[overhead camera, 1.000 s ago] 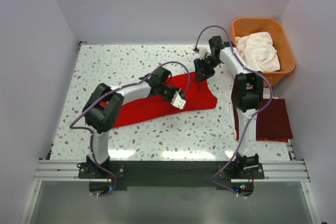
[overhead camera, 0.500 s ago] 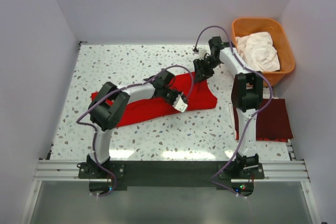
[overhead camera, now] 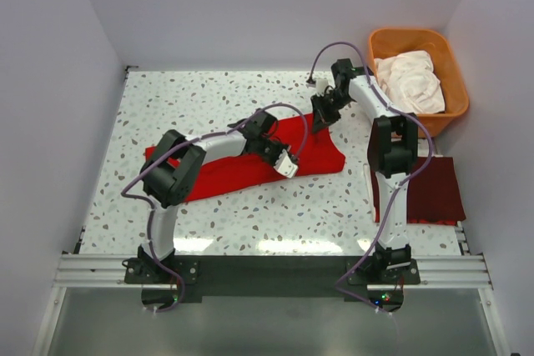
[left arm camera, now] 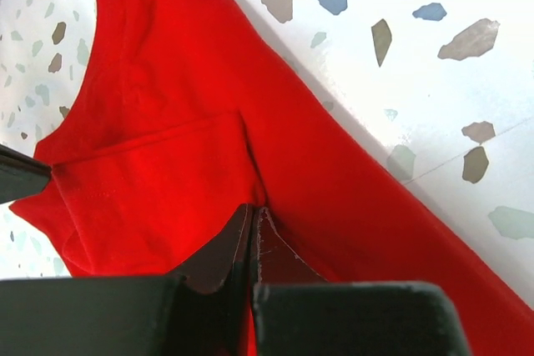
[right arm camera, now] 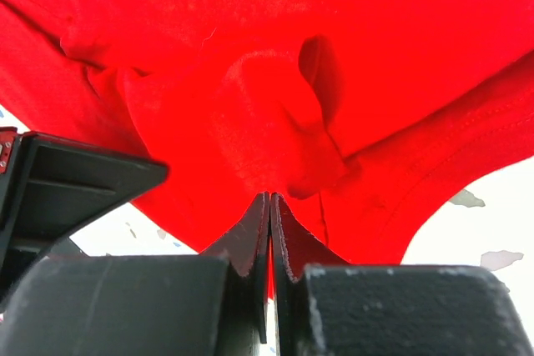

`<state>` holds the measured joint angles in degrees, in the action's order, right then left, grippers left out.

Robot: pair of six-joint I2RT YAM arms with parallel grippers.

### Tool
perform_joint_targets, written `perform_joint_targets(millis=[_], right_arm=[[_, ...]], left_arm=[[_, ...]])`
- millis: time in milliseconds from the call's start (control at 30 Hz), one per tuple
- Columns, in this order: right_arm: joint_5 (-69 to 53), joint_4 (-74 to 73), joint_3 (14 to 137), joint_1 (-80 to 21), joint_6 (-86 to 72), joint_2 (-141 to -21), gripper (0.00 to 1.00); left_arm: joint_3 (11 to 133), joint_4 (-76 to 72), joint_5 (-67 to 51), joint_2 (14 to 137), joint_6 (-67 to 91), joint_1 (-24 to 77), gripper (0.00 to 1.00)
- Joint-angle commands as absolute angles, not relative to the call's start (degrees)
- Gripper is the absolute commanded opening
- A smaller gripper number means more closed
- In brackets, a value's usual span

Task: Fold and stack the t-shirts
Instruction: Fold the tshirt

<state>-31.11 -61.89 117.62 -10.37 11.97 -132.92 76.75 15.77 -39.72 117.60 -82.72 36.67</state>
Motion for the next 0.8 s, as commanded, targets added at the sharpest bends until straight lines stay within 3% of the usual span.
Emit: perform_joint_targets(millis=[0,767], right_arm=[[-33.1,-63.2,118.5,-10.4,12.6,-132.6,0.0],[-32.2,-66.8,116.1,-11.0,14.9,-130.5,0.0]], left_arm=[[78.0,17.6,-41.0,113.6,-85.1,35.3,0.0],[76.2,23.7,-42.2,112.1,-91.4,30.7,0.0]])
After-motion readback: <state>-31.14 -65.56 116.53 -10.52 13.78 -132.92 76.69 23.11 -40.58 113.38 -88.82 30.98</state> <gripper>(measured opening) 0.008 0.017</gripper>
